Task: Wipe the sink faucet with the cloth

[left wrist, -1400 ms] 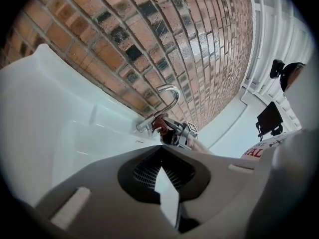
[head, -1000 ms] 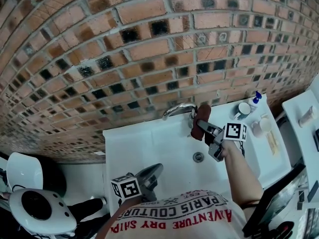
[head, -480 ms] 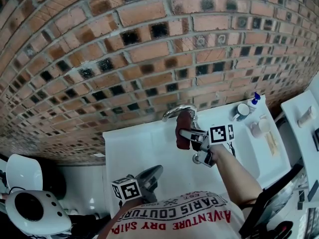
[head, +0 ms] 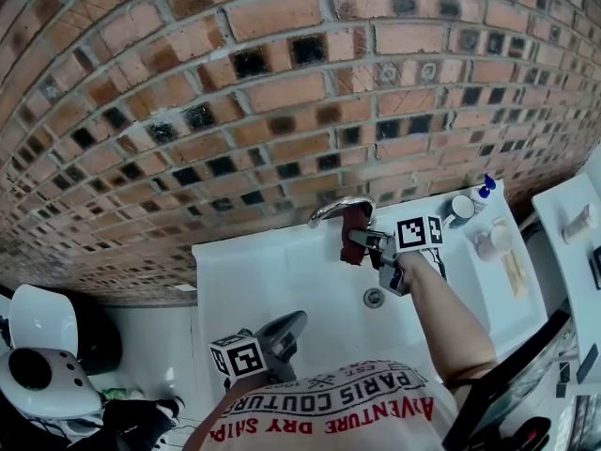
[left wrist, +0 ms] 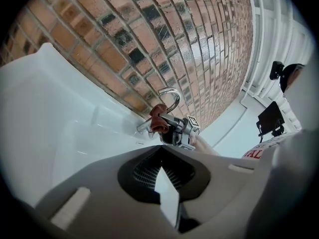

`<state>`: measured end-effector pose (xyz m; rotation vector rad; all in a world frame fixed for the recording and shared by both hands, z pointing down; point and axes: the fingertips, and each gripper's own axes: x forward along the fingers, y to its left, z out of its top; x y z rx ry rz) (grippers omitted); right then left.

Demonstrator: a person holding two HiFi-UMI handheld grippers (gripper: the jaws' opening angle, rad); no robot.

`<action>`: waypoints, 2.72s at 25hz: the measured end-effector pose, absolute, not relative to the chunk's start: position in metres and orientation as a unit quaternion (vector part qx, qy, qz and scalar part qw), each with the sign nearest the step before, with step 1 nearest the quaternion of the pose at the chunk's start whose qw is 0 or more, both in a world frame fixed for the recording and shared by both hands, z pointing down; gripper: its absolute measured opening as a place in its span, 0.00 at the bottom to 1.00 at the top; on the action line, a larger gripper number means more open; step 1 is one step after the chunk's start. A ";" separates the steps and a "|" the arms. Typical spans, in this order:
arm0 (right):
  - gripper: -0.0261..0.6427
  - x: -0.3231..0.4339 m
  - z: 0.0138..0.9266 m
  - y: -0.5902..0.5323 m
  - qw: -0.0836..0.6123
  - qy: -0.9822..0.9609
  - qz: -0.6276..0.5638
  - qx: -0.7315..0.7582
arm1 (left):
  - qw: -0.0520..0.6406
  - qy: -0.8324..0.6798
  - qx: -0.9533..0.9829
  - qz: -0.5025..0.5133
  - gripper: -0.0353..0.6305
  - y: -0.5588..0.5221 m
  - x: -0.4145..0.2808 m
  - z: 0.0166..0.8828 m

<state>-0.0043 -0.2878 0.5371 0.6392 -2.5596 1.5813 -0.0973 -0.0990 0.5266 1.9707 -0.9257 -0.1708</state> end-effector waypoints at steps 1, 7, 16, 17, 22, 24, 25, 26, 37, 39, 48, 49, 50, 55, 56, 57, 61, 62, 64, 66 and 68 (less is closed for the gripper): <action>0.18 -0.002 0.541 -0.289 0.040 -0.830 0.514 0.210 | 0.459 -0.378 0.801 -0.068 0.05 -0.100 -0.098 0.527; 0.18 0.001 0.547 -0.291 0.051 -0.827 0.521 0.206 | 0.457 -0.382 0.801 -0.067 0.05 -0.102 -0.099 0.528; 0.18 0.005 0.520 -0.293 0.038 -0.846 0.484 0.221 | 0.460 -0.377 0.801 -0.071 0.05 -0.098 -0.098 0.526; 0.18 0.005 0.514 -0.293 0.036 -0.850 0.478 0.221 | 0.460 -0.377 0.801 -0.072 0.05 -0.098 -0.098 0.525; 0.18 0.003 0.481 -0.290 0.023 -0.866 0.450 0.216 | 0.451 -0.377 0.806 -0.073 0.05 -0.098 -0.097 0.520; 0.18 0.000 0.471 -0.287 0.023 -0.872 0.441 0.213 | 0.447 -0.379 0.807 -0.074 0.05 -0.098 -0.099 0.518; 0.18 -0.002 0.467 -0.286 0.021 -0.873 0.438 0.211 | 0.445 -0.380 0.807 -0.075 0.05 -0.098 -0.100 0.517; 0.18 -0.004 0.462 -0.284 0.018 -0.875 0.436 0.208 | 0.446 -0.379 0.807 -0.077 0.05 -0.097 -0.100 0.516; 0.18 -0.041 0.442 -0.267 0.030 -0.892 0.405 0.197 | 0.447 -0.378 0.806 -0.090 0.05 -0.094 -0.110 0.516; 0.18 -0.048 0.446 -0.265 0.035 -0.892 0.407 0.192 | 0.449 -0.377 0.805 -0.092 0.05 -0.095 -0.110 0.517; 0.17 -0.067 0.475 -0.263 0.062 -0.885 0.422 0.185 | 0.460 -0.373 0.799 -0.100 0.05 -0.098 -0.114 0.524; 0.17 -0.068 0.478 -0.264 0.066 -0.884 0.424 0.186 | 0.463 -0.373 0.798 -0.100 0.05 -0.098 -0.115 0.525; 0.17 -0.069 0.481 -0.264 0.069 -0.883 0.426 0.186 | 0.464 -0.374 0.797 -0.099 0.05 -0.098 -0.115 0.526; 0.17 -0.070 0.487 -0.268 0.065 -0.878 0.436 0.187 | 0.462 -0.373 0.798 -0.104 0.05 -0.101 -0.117 0.526; 0.18 -0.067 0.486 -0.268 0.061 -0.878 0.436 0.189 | 0.462 -0.373 0.798 -0.106 0.05 -0.101 -0.117 0.526; 0.18 -0.064 0.483 -0.268 0.057 -0.878 0.435 0.190 | 0.461 -0.374 0.798 -0.106 0.05 -0.102 -0.118 0.525; 0.18 -0.051 0.482 -0.251 0.054 -0.886 0.421 0.184 | 0.450 -0.381 0.800 -0.109 0.05 -0.105 -0.123 0.518; 0.18 -0.048 0.484 -0.242 0.056 -0.887 0.421 0.180 | 0.446 -0.382 0.802 -0.109 0.05 -0.105 -0.122 0.516; 0.18 -0.042 0.489 -0.221 0.058 -0.888 0.426 0.165 | 0.441 -0.382 0.805 -0.106 0.05 -0.105 -0.120 0.511; 0.18 -0.039 0.492 -0.195 0.055 -0.886 0.437 0.145 | 0.441 -0.376 0.808 -0.105 0.05 -0.103 -0.113 0.508; 0.18 -0.037 0.497 -0.167 0.051 -0.881 0.454 0.125 | 0.439 -0.372 0.811 -0.104 0.05 -0.100 -0.108 0.505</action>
